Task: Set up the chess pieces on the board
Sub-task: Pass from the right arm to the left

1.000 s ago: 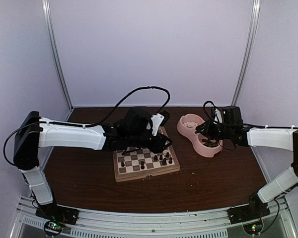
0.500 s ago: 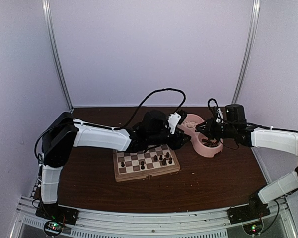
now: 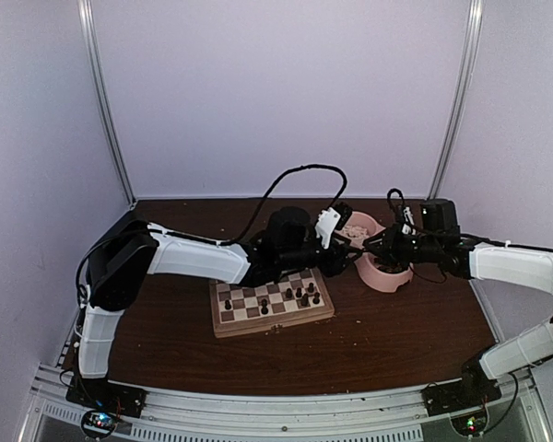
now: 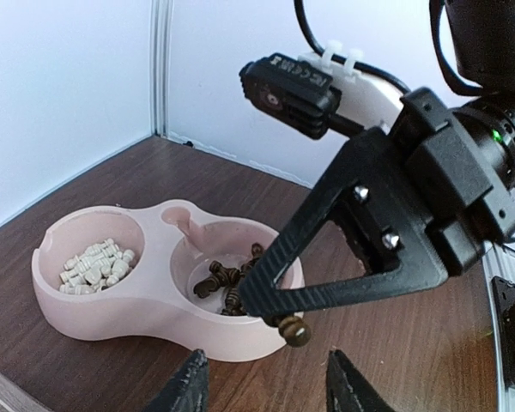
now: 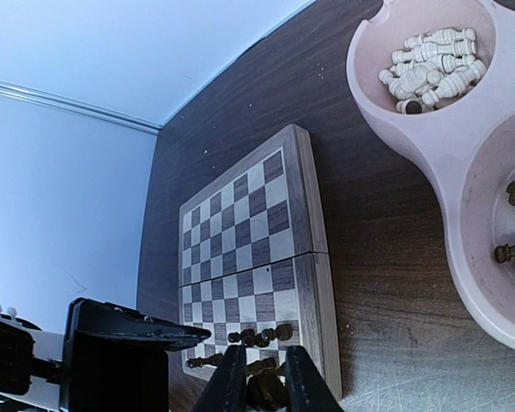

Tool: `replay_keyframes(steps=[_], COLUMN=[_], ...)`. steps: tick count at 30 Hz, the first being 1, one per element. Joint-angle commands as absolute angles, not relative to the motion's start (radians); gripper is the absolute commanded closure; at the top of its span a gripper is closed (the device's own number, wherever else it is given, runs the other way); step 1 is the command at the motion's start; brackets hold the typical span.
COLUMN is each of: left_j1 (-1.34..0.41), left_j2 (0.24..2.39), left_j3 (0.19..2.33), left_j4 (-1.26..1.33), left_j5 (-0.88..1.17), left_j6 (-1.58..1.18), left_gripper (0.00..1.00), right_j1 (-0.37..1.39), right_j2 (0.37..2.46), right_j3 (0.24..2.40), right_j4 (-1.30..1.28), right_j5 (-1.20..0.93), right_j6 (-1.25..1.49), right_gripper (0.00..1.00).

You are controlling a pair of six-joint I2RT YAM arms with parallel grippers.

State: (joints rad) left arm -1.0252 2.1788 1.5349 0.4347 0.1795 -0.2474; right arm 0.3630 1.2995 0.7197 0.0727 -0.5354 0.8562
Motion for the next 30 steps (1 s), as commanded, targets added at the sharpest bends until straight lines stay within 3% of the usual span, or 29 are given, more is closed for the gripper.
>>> replay_keyframes(steps=[1,8,30], left_j1=[-1.031,-1.030,-1.036], left_j2=[2.202,2.206,2.151], left_j3=[1.569,1.572,1.590], left_j4=[0.506,0.510,0.268], left_j5=[0.215,0.232,0.331], left_j6=[-0.241,-0.252,-0.137], left_gripper=[0.54,0.59,0.58], right_j1=[0.378,0.382,0.404], right_j2=[1.294,1.281,1.212], right_j3=[0.703,0.697,0.670], right_j4=[0.092,0.077,0.009], right_j5=[-0.545,-0.544,-0.584], right_j6=[0.875,0.880,0.916], right_gripper=[0.83,0.83,0.82])
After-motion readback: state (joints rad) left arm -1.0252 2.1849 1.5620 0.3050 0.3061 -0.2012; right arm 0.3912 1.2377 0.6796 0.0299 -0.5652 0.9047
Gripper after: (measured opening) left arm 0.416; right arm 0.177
